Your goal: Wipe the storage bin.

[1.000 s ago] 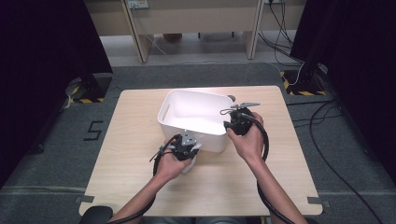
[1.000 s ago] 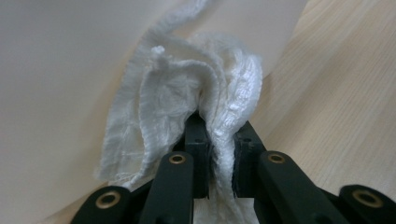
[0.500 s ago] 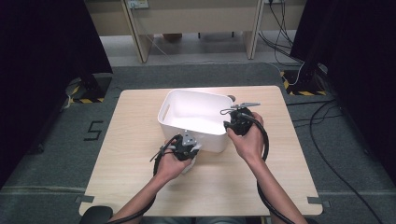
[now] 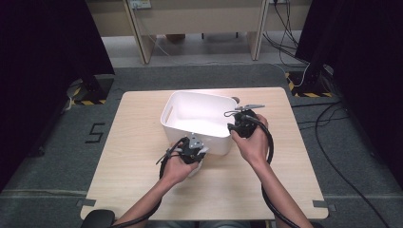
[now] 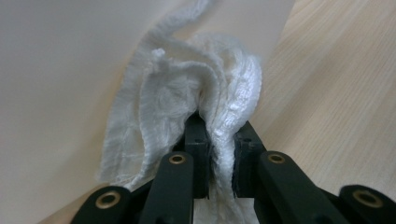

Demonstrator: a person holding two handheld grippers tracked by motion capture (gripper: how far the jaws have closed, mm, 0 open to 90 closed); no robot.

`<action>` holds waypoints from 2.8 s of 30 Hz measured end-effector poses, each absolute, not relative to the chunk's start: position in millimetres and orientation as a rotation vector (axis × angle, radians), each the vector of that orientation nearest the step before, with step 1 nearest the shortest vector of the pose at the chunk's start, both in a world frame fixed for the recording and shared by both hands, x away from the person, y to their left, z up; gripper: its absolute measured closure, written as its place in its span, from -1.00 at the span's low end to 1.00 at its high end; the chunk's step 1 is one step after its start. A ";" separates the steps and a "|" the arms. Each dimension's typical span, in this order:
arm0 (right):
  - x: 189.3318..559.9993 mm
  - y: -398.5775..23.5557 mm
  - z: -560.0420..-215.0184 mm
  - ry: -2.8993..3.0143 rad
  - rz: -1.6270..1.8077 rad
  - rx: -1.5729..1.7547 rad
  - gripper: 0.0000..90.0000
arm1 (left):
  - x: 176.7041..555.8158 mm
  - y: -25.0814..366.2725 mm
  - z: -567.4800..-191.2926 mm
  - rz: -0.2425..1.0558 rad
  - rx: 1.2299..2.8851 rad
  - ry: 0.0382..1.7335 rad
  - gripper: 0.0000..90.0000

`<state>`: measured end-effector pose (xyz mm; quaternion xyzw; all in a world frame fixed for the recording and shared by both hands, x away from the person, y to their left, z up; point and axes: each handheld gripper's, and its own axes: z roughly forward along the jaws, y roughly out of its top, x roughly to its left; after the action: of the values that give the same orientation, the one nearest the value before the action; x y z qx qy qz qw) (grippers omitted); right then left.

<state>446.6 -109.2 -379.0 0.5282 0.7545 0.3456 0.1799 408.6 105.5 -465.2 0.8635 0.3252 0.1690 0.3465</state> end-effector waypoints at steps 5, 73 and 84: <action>446.5 -109.7 -378.8 2.138 0.978 1.496 0.52 | 408.4 105.8 -464.8 0.437 2.240 0.843 0.78; 448.1 -110.2 -378.9 2.138 0.985 1.509 0.52 | 396.6 103.1 -417.6 0.496 2.136 0.775 0.77; 447.8 -110.4 -378.9 2.137 0.986 1.510 0.52 | 396.0 96.4 -416.7 0.490 2.137 0.755 0.77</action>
<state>447.8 -110.4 -378.9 0.5319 0.7528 0.3476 0.1720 396.0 96.4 -416.7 0.8447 0.2986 0.1936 0.3999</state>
